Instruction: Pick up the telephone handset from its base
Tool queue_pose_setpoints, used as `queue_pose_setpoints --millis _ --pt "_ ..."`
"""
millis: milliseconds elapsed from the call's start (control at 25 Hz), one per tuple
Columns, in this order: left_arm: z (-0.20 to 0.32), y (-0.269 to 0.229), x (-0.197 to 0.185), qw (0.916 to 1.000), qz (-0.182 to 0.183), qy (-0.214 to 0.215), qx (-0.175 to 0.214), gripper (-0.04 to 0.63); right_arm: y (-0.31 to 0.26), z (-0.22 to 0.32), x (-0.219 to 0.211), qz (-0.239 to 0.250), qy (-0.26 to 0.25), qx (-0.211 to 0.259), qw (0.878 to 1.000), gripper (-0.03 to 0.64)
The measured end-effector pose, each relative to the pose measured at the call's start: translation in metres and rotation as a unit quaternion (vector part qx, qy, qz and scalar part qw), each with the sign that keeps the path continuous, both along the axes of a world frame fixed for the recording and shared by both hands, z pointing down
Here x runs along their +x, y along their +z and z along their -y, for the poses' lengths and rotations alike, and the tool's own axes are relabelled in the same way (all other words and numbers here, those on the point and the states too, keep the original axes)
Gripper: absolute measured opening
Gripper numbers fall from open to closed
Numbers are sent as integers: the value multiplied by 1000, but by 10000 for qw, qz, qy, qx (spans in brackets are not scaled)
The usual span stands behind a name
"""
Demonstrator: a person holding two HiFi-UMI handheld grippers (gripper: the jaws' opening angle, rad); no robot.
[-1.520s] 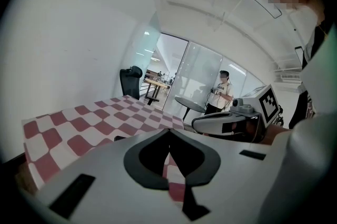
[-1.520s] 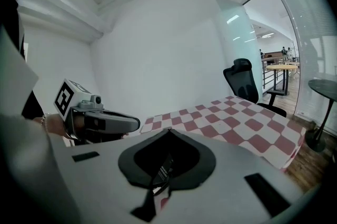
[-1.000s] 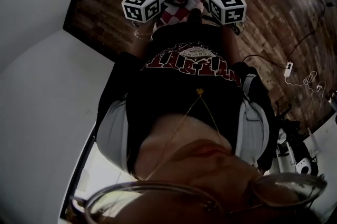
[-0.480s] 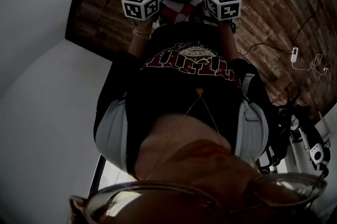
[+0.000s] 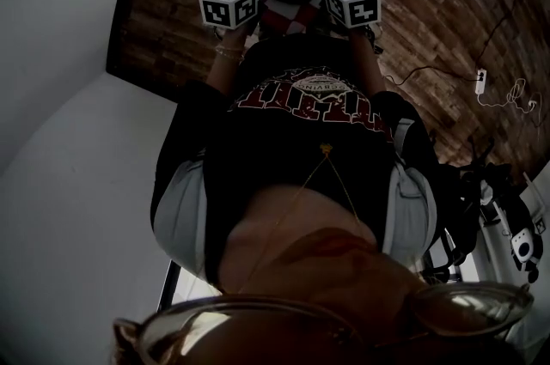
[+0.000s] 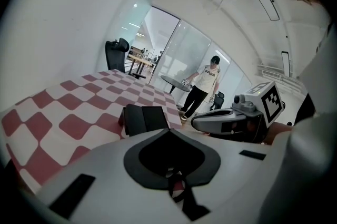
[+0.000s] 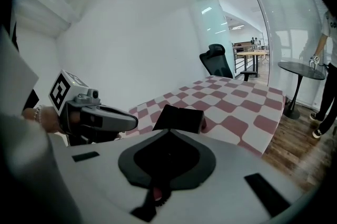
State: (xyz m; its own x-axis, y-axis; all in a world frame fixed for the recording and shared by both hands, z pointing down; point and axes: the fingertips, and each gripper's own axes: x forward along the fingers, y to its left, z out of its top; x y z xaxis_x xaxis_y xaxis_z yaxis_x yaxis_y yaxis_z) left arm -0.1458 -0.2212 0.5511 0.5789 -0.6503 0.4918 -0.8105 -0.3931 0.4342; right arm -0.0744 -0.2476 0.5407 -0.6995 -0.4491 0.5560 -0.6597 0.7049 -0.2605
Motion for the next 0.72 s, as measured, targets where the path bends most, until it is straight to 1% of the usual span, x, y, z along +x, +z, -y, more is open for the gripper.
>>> queue_pose_setpoints --millis 280,720 --pt "-2 12 -5 9999 -47 -54 -155 9 22 -3 -6 -249 -84 -159 9995 18" --pt "-1 22 -10 9996 -28 -50 -281 9 56 1 -21 -608 -204 -376 9972 18"
